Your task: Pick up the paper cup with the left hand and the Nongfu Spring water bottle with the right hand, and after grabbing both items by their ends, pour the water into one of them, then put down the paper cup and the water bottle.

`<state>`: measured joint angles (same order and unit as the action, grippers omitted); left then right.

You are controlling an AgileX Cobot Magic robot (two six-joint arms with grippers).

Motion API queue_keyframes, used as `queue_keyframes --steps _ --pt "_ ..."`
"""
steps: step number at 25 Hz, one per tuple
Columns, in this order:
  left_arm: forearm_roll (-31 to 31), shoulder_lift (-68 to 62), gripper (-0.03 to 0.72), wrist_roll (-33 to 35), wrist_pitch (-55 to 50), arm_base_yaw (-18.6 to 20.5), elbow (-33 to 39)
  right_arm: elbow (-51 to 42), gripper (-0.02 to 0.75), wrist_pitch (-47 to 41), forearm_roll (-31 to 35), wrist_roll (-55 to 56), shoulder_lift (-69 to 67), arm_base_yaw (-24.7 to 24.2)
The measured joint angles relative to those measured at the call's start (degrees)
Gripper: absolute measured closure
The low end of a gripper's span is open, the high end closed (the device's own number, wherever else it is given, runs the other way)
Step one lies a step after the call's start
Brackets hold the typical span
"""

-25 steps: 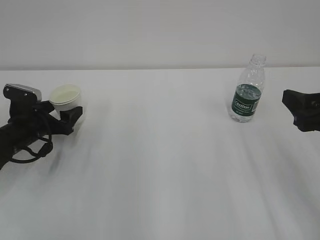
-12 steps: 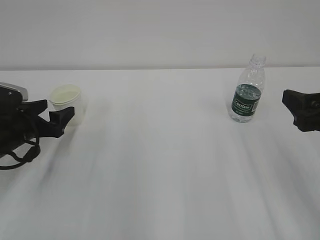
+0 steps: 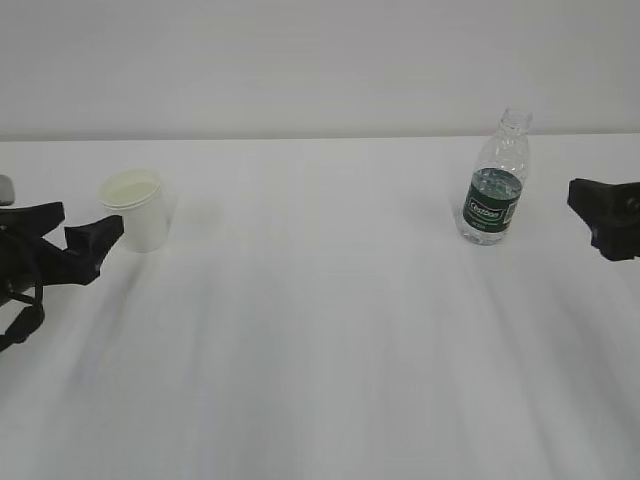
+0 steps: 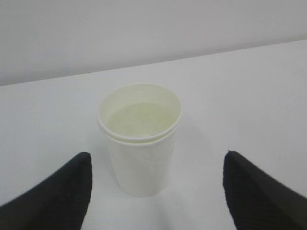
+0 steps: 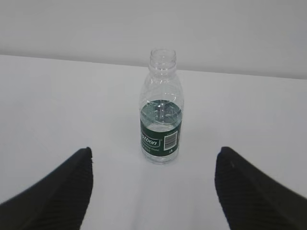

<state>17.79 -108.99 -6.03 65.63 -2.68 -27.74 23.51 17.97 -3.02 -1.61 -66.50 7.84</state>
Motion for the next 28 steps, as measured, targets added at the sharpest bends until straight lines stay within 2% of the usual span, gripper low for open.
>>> queue_keyframes --steps 10,28 --pt "-0.2 12.4 0.081 -2.4 -1.7 0.0 1.8 1.5 0.147 -7.3 0.0 0.0 6.2 0.0" --pt "0.3 41.6 0.096 -7.9 -26.9 0.0 2.3 2.8 0.148 -25.5 0.5 0.0 23.6 0.0"
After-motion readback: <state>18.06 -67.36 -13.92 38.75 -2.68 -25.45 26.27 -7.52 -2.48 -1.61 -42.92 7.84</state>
